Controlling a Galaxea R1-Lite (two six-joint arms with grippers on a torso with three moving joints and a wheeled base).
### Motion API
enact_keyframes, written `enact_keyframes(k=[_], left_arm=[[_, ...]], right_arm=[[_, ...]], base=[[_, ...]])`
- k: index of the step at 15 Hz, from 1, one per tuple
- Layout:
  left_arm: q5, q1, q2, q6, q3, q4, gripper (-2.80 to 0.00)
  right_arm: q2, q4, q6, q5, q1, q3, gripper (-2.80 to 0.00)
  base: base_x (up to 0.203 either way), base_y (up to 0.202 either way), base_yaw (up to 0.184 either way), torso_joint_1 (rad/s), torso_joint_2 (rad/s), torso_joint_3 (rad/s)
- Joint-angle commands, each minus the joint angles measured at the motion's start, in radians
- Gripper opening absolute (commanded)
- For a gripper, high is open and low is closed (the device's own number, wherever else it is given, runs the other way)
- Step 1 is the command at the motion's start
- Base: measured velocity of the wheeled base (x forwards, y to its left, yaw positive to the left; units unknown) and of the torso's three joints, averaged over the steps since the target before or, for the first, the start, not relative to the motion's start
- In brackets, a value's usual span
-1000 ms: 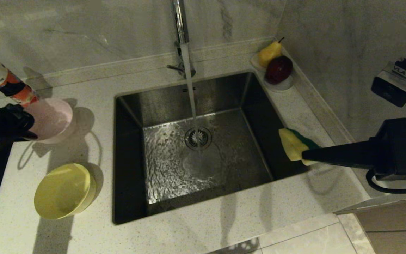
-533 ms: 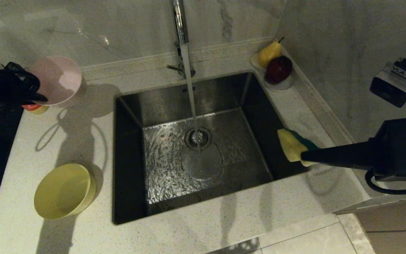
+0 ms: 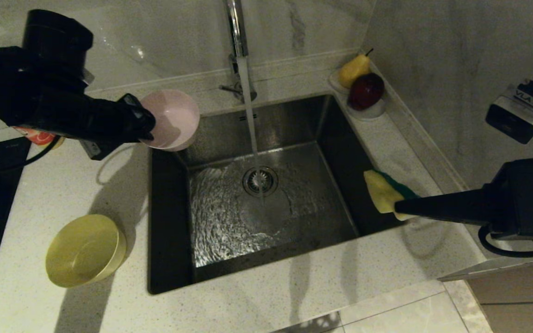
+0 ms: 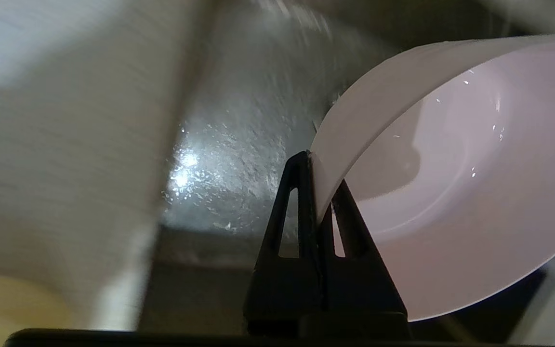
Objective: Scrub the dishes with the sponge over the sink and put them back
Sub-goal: Wash the bowl
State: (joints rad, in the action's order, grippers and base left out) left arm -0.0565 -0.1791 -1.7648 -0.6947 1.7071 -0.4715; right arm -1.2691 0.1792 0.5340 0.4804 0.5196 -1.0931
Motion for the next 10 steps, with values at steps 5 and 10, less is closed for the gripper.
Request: enact_keyframes(k=[5,10], left_arm=[[-0.061,-0.231,-0.18,-0.04,0.051,0.005,-2.8],[-0.108,-0.291,-0.251,-0.08,0.105,0.005,-2.8]], right_arm=[[0.004,-0.004,0.001,0.003,0.0,-0.002,-2.8],[0.012,-0.004,0.001,0.001,0.0,-0.002,-2.8]], base=[[0.0,0.0,0.0,0.0,0.0,0.0],[0.0,0.0,0.0,0.0,0.0,0.0]])
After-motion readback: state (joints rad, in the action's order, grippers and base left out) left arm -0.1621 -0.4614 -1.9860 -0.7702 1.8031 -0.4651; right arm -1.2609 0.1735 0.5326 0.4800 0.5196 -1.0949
